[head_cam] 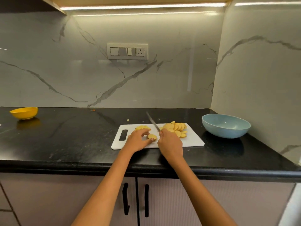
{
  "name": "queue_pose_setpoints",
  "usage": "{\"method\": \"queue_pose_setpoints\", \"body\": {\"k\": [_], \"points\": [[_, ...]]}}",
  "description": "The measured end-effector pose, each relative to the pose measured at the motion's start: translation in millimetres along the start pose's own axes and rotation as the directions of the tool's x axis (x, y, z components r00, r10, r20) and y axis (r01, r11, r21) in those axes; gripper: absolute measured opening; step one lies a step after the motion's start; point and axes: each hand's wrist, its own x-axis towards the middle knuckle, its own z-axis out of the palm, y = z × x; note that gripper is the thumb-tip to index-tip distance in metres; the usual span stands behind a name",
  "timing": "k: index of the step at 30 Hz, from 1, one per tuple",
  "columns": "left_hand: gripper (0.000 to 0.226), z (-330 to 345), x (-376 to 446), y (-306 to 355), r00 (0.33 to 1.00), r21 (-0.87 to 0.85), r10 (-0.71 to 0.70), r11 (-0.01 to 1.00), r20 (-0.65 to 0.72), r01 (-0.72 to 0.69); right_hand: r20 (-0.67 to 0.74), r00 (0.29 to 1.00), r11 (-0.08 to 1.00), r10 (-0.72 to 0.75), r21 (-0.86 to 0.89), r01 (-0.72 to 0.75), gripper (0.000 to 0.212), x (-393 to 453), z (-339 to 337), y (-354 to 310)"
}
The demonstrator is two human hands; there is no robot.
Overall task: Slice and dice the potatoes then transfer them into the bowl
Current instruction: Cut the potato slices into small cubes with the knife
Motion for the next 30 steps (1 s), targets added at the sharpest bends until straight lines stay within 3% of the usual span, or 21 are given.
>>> {"method": "queue_pose_setpoints", "body": {"k": [6, 10, 30], "points": [[0.051, -2.5, -1.6, 1.3, 1.000, -0.042, -0.013, 0.999, 0.016, 0.014, 0.052, 0.997, 0.982, 0.055, -0.182, -0.045, 0.022, -27.3, -11.5, -5.8], [0.042, -2.6, -1.2, 0.7, 1.000, -0.028, -0.025, 0.999, 0.014, 0.026, 0.096, 0.990, 0.977, 0.107, -0.196, -0.086, 0.022, -33.5, -13.9, -10.6], [0.034, -3.9, 0.5, 2.7, 0.998, -0.104, -0.068, 0.992, 0.017, 0.069, 0.183, 0.983, 0.943, 0.035, -0.332, 0.028, 0.024, -37.3, -24.6, -27.8]]}}
